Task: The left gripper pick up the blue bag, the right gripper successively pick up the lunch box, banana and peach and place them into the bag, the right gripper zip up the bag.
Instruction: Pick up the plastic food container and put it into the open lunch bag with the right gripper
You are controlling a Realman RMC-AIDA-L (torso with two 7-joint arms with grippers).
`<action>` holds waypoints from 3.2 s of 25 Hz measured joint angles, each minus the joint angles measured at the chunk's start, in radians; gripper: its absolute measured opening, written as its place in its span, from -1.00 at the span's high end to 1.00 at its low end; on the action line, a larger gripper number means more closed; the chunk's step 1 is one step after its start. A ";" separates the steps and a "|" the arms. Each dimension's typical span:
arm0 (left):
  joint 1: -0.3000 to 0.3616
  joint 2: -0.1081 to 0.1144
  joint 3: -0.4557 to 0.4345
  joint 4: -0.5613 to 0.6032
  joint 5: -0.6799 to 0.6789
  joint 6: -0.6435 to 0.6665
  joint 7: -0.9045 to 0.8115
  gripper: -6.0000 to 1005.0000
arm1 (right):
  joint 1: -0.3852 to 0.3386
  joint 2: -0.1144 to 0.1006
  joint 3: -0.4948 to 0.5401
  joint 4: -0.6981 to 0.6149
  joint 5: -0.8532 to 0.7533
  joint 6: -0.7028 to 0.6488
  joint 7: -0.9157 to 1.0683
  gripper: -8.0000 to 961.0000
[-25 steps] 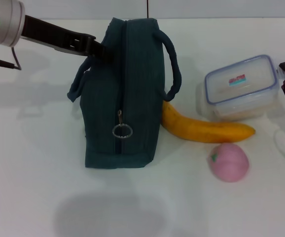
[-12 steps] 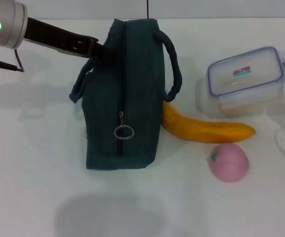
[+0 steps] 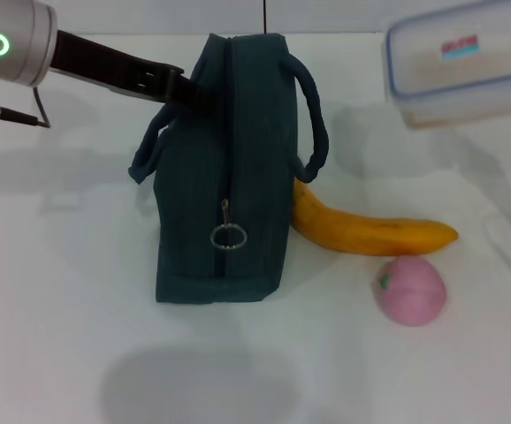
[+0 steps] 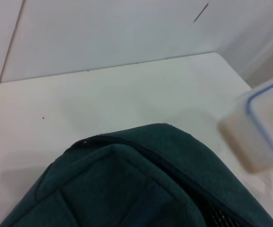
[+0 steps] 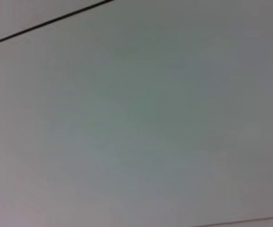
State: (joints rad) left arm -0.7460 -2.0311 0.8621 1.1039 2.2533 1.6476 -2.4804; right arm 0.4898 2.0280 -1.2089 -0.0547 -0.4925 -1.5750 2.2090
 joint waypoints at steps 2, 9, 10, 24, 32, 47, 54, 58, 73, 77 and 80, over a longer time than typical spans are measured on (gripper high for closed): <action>-0.004 0.000 0.000 0.000 0.000 0.000 0.000 0.88 | 0.017 0.000 0.000 -0.007 0.029 -0.029 0.000 0.79; -0.025 0.000 -0.004 0.003 0.000 -0.003 -0.003 0.88 | 0.102 0.000 0.000 -0.075 0.067 -0.068 0.000 0.79; -0.029 0.000 -0.005 0.003 -0.001 -0.004 -0.005 0.88 | 0.119 0.000 0.000 -0.082 0.067 -0.069 0.000 0.79; -0.065 -0.007 -0.005 -0.006 -0.005 -0.059 0.002 0.88 | 0.307 0.000 -0.213 -0.105 0.064 0.153 -0.025 0.79; -0.056 -0.001 -0.006 -0.019 -0.005 -0.073 0.009 0.88 | 0.244 0.000 -0.281 -0.155 0.062 0.234 -0.053 0.79; -0.055 0.003 -0.007 -0.025 0.002 -0.076 0.009 0.88 | 0.132 0.000 -0.320 -0.156 0.062 0.243 -0.089 0.80; -0.055 0.006 -0.008 -0.036 0.002 -0.084 0.009 0.88 | 0.142 0.000 -0.329 -0.167 0.057 0.257 -0.091 0.76; -0.055 0.006 -0.008 -0.036 -0.004 -0.085 0.009 0.88 | 0.186 0.000 -0.400 -0.185 0.054 0.287 -0.091 0.73; -0.055 0.002 -0.007 -0.056 -0.026 -0.088 0.040 0.88 | 0.223 0.000 -0.614 -0.280 0.061 0.436 -0.174 0.64; -0.055 -0.001 -0.005 -0.060 -0.026 -0.088 0.055 0.88 | 0.218 0.000 -0.627 -0.299 0.064 0.476 -0.195 0.62; -0.055 -0.002 -0.007 -0.061 -0.026 -0.088 0.060 0.88 | 0.222 0.000 -0.629 -0.318 0.064 0.502 -0.218 0.60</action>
State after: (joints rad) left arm -0.8007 -2.0329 0.8555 1.0432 2.2276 1.5600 -2.4206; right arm 0.7115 2.0279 -1.8375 -0.3725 -0.4289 -1.0726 1.9912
